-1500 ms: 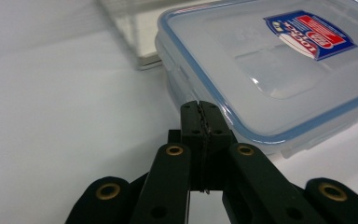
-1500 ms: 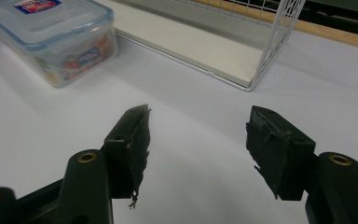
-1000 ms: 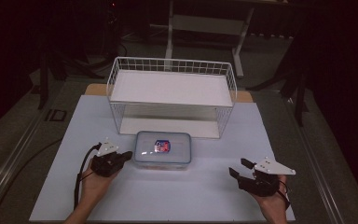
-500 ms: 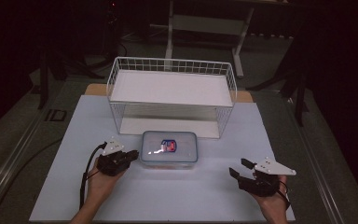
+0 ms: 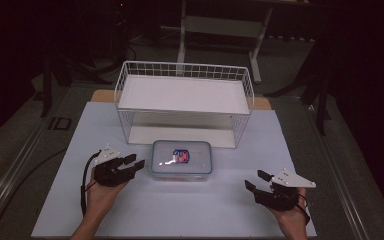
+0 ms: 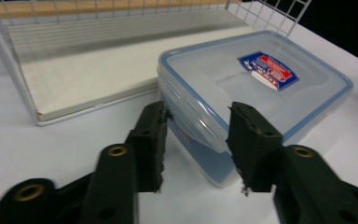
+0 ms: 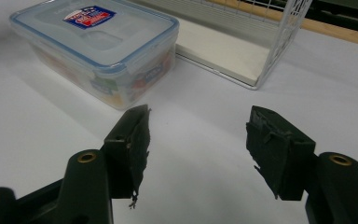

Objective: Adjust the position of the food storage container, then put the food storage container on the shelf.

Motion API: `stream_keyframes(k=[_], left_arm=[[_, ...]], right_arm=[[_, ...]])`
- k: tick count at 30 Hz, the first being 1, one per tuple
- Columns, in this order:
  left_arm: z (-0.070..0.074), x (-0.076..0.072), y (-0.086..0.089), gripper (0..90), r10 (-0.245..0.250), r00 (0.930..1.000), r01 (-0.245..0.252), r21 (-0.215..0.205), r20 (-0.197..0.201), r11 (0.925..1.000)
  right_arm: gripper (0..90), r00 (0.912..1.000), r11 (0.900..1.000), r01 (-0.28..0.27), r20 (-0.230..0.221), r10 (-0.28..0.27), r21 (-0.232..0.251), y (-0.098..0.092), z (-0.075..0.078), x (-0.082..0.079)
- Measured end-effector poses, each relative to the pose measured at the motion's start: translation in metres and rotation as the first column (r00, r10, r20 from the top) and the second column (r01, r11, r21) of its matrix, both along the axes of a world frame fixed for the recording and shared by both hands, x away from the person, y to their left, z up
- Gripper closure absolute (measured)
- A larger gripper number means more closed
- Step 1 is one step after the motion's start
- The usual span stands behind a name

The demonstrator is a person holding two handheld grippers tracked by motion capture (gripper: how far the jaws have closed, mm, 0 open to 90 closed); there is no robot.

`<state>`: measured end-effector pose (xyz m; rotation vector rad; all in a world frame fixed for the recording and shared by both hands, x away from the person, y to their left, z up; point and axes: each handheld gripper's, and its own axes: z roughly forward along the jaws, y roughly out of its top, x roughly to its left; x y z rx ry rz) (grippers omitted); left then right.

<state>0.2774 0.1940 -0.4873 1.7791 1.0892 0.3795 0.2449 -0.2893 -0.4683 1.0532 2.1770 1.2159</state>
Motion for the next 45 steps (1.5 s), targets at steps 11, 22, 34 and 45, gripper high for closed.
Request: stream_keyframes(k=[11, 22, 34, 45], left_arm=[[0.001, 0.002, -0.004, 50.0, -0.010, 0.9999, 0.010, -0.006, -0.007, 0.9999], [0.005, 0.007, -0.005, 44.5, -0.015, 0.9997, 0.014, -0.050, -0.018, 0.9986], [0.006, 0.017, -0.016, 41.8, -0.056, 0.9972, 0.054, -0.043, -0.049, 0.9976], [-0.003, 0.028, -0.030, 41.1, -0.063, 0.9945, 0.059, -0.047, -0.084, 0.9971]], right_arm=[[39.5, 1.0000, 1.000, 0.000, -0.005, 0.000, 0.001, 0.012, 0.002, 0.001], [39.4, 0.9995, 0.996, -0.030, -0.011, 0.031, 0.079, 0.029, 0.018, 0.018], [44.0, 0.9944, 0.994, -0.065, -0.078, 0.072, 0.086, 0.077, 0.016, 0.053], [50.8, 0.9793, 0.989, -0.049, -0.188, 0.075, 0.139, 0.098, -0.001, 0.080]])
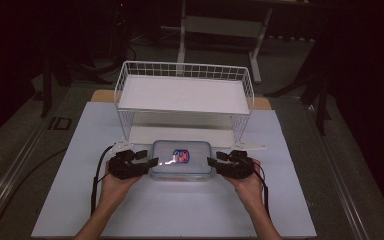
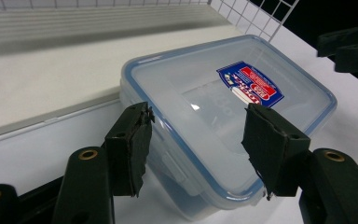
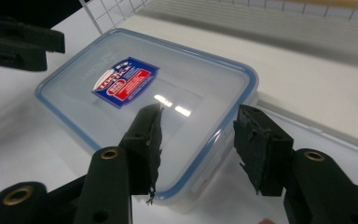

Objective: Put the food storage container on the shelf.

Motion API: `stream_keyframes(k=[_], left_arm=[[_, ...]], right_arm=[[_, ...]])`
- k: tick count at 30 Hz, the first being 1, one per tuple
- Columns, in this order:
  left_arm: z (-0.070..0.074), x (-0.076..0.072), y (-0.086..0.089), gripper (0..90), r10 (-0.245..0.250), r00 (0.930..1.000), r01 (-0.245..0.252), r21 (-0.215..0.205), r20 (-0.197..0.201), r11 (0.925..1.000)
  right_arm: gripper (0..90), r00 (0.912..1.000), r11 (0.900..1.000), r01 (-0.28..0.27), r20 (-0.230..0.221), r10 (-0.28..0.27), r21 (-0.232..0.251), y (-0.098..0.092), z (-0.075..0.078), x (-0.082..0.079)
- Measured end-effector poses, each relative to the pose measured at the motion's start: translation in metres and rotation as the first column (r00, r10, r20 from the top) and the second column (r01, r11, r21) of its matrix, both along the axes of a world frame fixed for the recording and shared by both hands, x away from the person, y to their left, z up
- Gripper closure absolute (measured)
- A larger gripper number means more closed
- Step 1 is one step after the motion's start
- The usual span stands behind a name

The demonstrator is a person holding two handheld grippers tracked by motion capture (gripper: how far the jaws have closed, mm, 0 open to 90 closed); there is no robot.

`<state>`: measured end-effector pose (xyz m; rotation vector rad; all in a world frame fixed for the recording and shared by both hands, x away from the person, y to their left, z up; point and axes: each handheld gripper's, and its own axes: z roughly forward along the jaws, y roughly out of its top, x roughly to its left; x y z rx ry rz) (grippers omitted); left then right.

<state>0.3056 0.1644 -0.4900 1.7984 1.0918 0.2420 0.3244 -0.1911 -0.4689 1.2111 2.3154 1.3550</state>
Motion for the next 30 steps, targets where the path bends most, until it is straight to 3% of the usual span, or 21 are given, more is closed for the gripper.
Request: stream_keyframes(k=[8, 11, 15, 21, 23, 24, 25, 27, 28, 30], left_arm=[[-0.013, 0.013, -0.008, 30.2, 0.007, 0.9970, -0.007, 0.002, -0.077, 1.0000], [-0.015, 0.016, -0.007, 28.3, 0.003, 0.9952, -0.006, -0.024, -0.098, 0.9997], [-0.021, 0.024, -0.002, 25.2, -0.027, 0.9860, 0.011, -0.097, -0.164, 0.9952], [-0.028, 0.032, -0.002, 20.2, -0.044, 0.9716, 0.005, -0.165, -0.233, 0.9863], [-0.029, 0.033, -0.002, 19.3, -0.046, 0.9679, 0.001, -0.178, -0.247, 0.9839], [-0.033, 0.036, -0.002, 19.3, -0.077, 0.9546, 0.013, -0.218, -0.288, 0.9759], [-0.034, 0.037, -0.003, 16.9, -0.082, 0.9488, 0.012, -0.222, -0.305, 0.9750], [-0.033, 0.038, -0.004, 15.1, -0.082, 0.9438, 0.009, -0.221, -0.320, 0.9752], [-0.033, 0.038, -0.003, 15.7, -0.085, 0.9425, 0.012, -0.220, -0.323, 0.9754], [-0.031, 0.038, -0.001, 18.0, -0.090, 0.9390, 0.016, -0.220, -0.332, 0.9754]], right_arm=[[39.1, 0.9923, 1.000, -0.014, -0.123, 0.017, 0.021, 0.004, -0.015, 0.016], [31.0, 0.9895, 1.000, -0.024, -0.142, 0.025, 0.009, 0.008, -0.020, 0.019], [23.0, 0.9843, 0.999, -0.027, -0.173, 0.032, 0.030, 0.010, -0.024, 0.023], [16.3, 0.9597, 0.995, -0.054, -0.271, 0.075, 0.086, 0.013, -0.030, 0.034], [15.2, 0.9567, 0.995, -0.057, -0.280, 0.079, 0.087, 0.014, -0.031, 0.035], [14.3, 0.9546, 0.995, -0.057, -0.287, 0.079, 0.086, 0.015, -0.031, 0.036], [12.7, 0.9521, 0.994, -0.058, -0.295, 0.082, 0.089, 0.016, -0.032, 0.039], [12.0, 0.9482, 0.994, -0.055, -0.307, 0.081, 0.092, 0.016, -0.033, 0.040], [11.9, 0.9429, 0.994, -0.050, -0.323, 0.081, 0.102, 0.016, -0.034, 0.041], [9.4, 0.9205, 0.990, -0.059, -0.377, 0.104, 0.130, 0.017, -0.038, 0.043]])
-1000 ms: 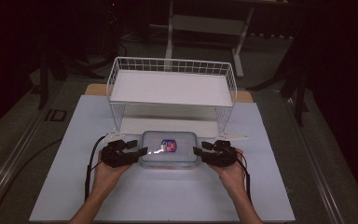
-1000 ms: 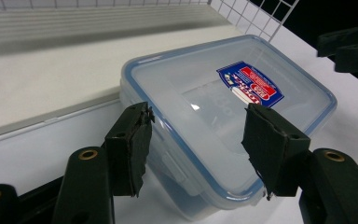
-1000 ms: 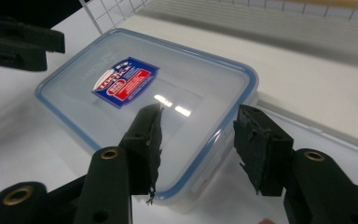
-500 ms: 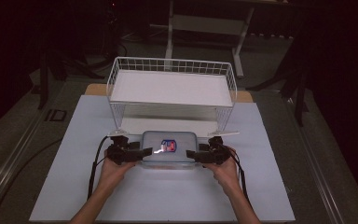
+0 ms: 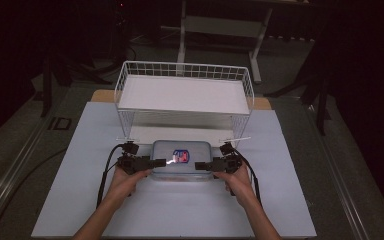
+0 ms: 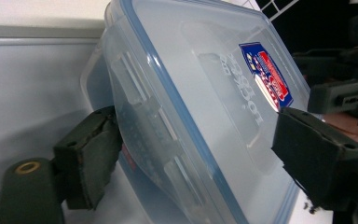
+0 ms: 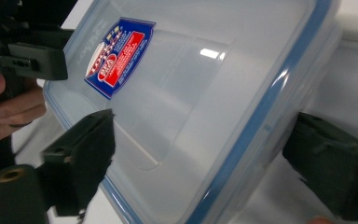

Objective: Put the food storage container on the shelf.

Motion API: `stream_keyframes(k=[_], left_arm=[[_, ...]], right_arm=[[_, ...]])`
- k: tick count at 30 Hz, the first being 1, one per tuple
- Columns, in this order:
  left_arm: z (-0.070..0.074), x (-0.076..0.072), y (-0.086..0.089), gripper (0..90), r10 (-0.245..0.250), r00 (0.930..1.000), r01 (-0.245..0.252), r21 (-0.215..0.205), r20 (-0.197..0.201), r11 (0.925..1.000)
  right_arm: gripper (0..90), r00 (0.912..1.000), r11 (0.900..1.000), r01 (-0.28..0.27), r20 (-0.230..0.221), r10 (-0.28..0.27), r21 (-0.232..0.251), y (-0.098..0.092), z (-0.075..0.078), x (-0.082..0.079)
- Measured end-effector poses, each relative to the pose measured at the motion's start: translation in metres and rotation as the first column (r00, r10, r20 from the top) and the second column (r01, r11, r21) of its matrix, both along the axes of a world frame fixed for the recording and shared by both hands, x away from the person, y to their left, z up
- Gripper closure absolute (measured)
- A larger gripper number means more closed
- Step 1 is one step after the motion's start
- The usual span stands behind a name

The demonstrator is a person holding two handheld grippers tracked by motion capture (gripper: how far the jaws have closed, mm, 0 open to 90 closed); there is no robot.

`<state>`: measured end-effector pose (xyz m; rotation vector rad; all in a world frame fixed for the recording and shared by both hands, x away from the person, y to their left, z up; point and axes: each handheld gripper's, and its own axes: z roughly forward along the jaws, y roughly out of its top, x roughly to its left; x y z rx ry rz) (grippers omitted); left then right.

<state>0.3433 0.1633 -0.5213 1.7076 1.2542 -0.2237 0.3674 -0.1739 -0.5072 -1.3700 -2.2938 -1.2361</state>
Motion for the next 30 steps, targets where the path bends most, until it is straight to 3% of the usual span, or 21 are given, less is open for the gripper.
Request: stream_keyframes(k=[3, 7, 12, 15, 19, 25, 30], left_arm=[[0.001, 0.000, 0.003, 22.4, 0.004, 0.9999, -0.004, -0.015, -0.016, 0.9999], [0.003, -0.001, 0.007, 28.7, 0.015, 0.9992, -0.016, -0.036, -0.036, 0.9992], [0.012, -0.013, 0.009, 35.7, -0.004, 0.9999, 0.004, -0.003, 0.012, 1.0000], [0.015, -0.022, 0.010, 38.9, -0.013, 0.9988, 0.012, 0.014, 0.046, 0.9998], [0.018, -0.030, 0.011, 42.1, -0.028, 0.9973, 0.027, 0.021, 0.068, 0.9994], [0.016, -0.037, 0.017, 47.0, -0.036, 0.9958, 0.038, -0.019, 0.085, 0.9991], [0.016, -0.042, 0.018, 48.7, -0.050, 0.9929, 0.051, -0.007, 0.108, 0.9987]], right_arm=[[10.6, 0.9996, 1.000, 0.001, 0.027, -0.001, -0.015, 0.001, 0.002, -0.002], [13.1, 0.9997, 1.000, 0.002, 0.024, -0.001, -0.022, 0.000, 0.004, -0.005], [20.6, 0.9977, 0.998, -0.005, 0.067, 0.009, -0.055, -0.002, 0.011, -0.020], [31.7, 0.9969, 1.000, 0.019, 0.077, -0.017, -0.014, -0.011, 0.013, -0.027], [39.8, 0.9956, 0.998, 0.035, 0.085, -0.039, 0.048, -0.020, 0.012, -0.036], [46.2, 0.9957, 0.995, 0.025, 0.086, -0.034, 0.101, -0.028, 0.010, -0.042], [48.9, 0.9959, 0.991, 0.015, 0.086, -0.026, 0.132, -0.033, 0.008, -0.044]])
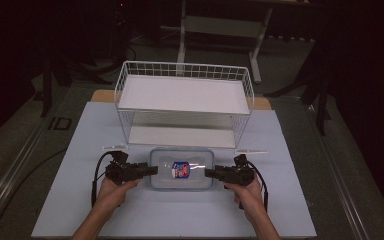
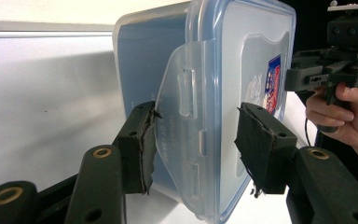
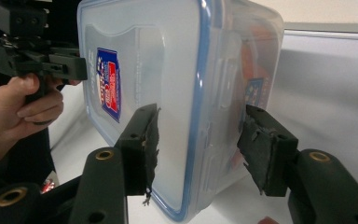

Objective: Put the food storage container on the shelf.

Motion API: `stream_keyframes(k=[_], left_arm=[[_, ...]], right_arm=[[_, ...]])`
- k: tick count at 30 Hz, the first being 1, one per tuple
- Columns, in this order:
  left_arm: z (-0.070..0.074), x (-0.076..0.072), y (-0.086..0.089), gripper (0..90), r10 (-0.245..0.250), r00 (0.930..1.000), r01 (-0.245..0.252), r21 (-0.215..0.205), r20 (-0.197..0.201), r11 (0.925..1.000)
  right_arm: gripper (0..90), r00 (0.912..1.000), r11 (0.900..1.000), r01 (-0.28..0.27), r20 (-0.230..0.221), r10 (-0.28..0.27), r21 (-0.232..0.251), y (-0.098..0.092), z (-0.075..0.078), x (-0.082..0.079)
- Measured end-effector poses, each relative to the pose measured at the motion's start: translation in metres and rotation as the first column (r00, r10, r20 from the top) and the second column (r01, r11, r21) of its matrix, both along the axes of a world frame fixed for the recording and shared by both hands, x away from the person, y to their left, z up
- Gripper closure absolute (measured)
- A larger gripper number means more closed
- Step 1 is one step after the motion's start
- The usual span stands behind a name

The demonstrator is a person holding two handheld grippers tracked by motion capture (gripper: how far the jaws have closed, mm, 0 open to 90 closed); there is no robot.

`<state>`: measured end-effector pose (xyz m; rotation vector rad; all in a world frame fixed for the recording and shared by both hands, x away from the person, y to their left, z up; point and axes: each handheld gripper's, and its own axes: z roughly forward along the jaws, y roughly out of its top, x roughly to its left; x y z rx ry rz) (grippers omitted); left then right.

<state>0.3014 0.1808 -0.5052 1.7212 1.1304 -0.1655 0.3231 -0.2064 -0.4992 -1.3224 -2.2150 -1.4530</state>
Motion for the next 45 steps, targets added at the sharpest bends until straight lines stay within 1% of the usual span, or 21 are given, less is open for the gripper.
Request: stream_keyframes(k=[3, 6, 8, 10, 12, 15, 19, 25, 30, 31, 34, 45], left_arm=[[-0.001, -0.001, 0.000, 48.6, 0.004, 1.0000, -0.004, -0.003, 0.003, 1.0000], [-0.001, 0.000, 0.000, 48.3, 0.012, 0.9999, -0.012, -0.013, 0.001, 0.9998], [-0.002, -0.001, -0.001, 48.2, 0.019, 0.9998, -0.019, -0.014, 0.003, 0.9997], [-0.002, -0.002, -0.001, 48.2, 0.026, 0.9996, -0.026, -0.014, 0.005, 0.9996], [-0.001, -0.004, -0.002, 48.1, 0.037, 0.9993, -0.037, -0.011, 0.003, 0.9993], [-0.001, -0.005, -0.003, 48.0, 0.050, 0.9987, -0.050, -0.009, 0.008, 0.9987], [0.000, -0.006, -0.003, 48.1, 0.049, 0.9987, -0.049, -0.007, 0.011, 0.9988], [0.006, -0.008, -0.004, 48.2, 0.046, 0.9983, -0.046, -0.007, 0.036, 0.9989], [0.010, -0.010, -0.003, 48.3, 0.043, 0.9980, -0.042, -0.007, 0.046, 0.9991], [0.010, -0.010, -0.003, 48.4, 0.042, 0.9981, -0.042, -0.009, 0.046, 0.9991], [0.012, -0.010, -0.003, 48.5, 0.036, 0.9981, -0.036, -0.008, 0.051, 0.9993], [0.027, -0.014, -0.003, 48.5, 0.039, 0.9946, -0.038, -0.005, 0.097, 0.9993]], right_arm=[[49.7, 0.9999, 1.000, -0.006, 0.008, 0.006, 0.009, -0.001, -0.001, -0.001], [51.6, 1.0000, 0.999, -0.003, -0.001, 0.003, 0.038, -0.004, -0.003, 0.000], [51.8, 0.9999, 0.999, 0.000, -0.014, 0.000, 0.053, -0.005, -0.005, 0.000], [51.6, 1.0000, 0.999, 0.005, -0.007, -0.004, 0.054, -0.005, -0.005, 0.000], [51.2, 1.0000, 0.999, 0.008, 0.005, -0.008, 0.044, -0.004, -0.005, -0.002], [51.2, 0.9998, 0.999, 0.019, 0.006, -0.020, 0.039, -0.004, -0.004, -0.004], [51.4, 0.9994, 0.999, 0.033, 0.004, -0.033, 0.041, -0.003, -0.003, -0.005], [51.4, 0.9990, 0.998, 0.034, 0.029, -0.035, 0.047, -0.004, 0.002, -0.007], [51.4, 0.9985, 0.999, 0.030, 0.044, -0.032, 0.046, -0.004, 0.005, -0.009], [51.3, 0.9978, 0.999, 0.027, 0.060, -0.030, 0.042, -0.004, 0.008, -0.009], [51.3, 0.9973, 0.999, 0.026, 0.068, -0.028, 0.034, -0.004, 0.011, -0.010], [51.3, 0.9925, 0.999, 0.023, 0.119, -0.028, 0.043, -0.004, 0.023, -0.014]])
